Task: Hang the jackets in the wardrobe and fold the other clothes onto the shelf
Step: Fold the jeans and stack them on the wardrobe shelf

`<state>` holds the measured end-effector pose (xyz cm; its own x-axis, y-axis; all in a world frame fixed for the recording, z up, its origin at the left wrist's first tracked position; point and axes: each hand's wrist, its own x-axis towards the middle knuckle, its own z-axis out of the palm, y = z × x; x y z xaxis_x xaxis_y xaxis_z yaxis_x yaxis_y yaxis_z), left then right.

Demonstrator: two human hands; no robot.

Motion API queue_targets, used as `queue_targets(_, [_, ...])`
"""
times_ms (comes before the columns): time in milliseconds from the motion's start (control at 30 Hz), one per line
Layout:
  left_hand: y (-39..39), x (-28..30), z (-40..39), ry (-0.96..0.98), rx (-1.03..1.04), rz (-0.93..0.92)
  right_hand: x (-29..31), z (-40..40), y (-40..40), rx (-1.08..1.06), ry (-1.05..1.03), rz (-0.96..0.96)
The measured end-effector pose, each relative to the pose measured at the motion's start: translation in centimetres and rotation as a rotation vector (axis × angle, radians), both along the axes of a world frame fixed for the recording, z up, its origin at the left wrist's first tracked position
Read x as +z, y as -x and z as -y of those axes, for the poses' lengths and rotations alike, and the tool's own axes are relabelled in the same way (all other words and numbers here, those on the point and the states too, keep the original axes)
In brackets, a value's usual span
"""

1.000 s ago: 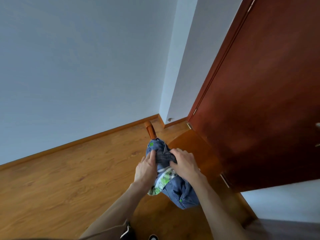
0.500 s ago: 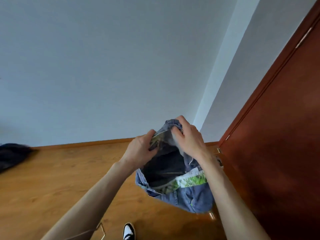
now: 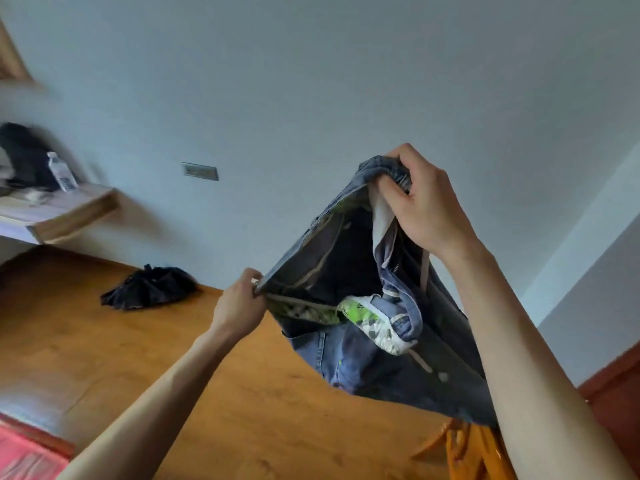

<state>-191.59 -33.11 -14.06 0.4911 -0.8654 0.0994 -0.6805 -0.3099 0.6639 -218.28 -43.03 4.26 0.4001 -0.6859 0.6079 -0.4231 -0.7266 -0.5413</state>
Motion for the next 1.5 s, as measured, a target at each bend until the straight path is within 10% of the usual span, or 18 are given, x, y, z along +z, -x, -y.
queue_targets(367, [-15.8,10.7,-13.9,0.529,0.43,-0.395,8.8,-8.8,-15.1,0.075,0.232,-0.071])
queue_targets(567, [-21.4,12.4,-25.0,0.485,0.402,-0.003,9.3,-13.4,-22.5,0.138,0.202,-0.052])
queue_targets(733, [-24.3,10.9,-34.4,-0.048,0.593,0.382,6.9,-16.6,-28.9,0.167,0.174,-0.174])
queue_targets(900, [-27.8,9.2,-40.7,0.12,0.73,-0.372,3.9,-19.8,-34.7,0.255,0.115,-0.285])
queue_targets(1167, [-31.2,10.7,-47.3,0.58,0.891,-0.742,1.7,-23.6,-43.5,0.364,0.088,-0.375])
queue_targets(1433, [-33.8,10.9,-55.5,-0.154,1.128,0.193,1.0,-24.7,-52.0,0.389,0.083,-0.505])
queue_targets(1500, [-34.5,11.2,-57.1,-0.254,1.224,0.119,1.2,-25.3,-53.7,0.39,0.116,-0.687])
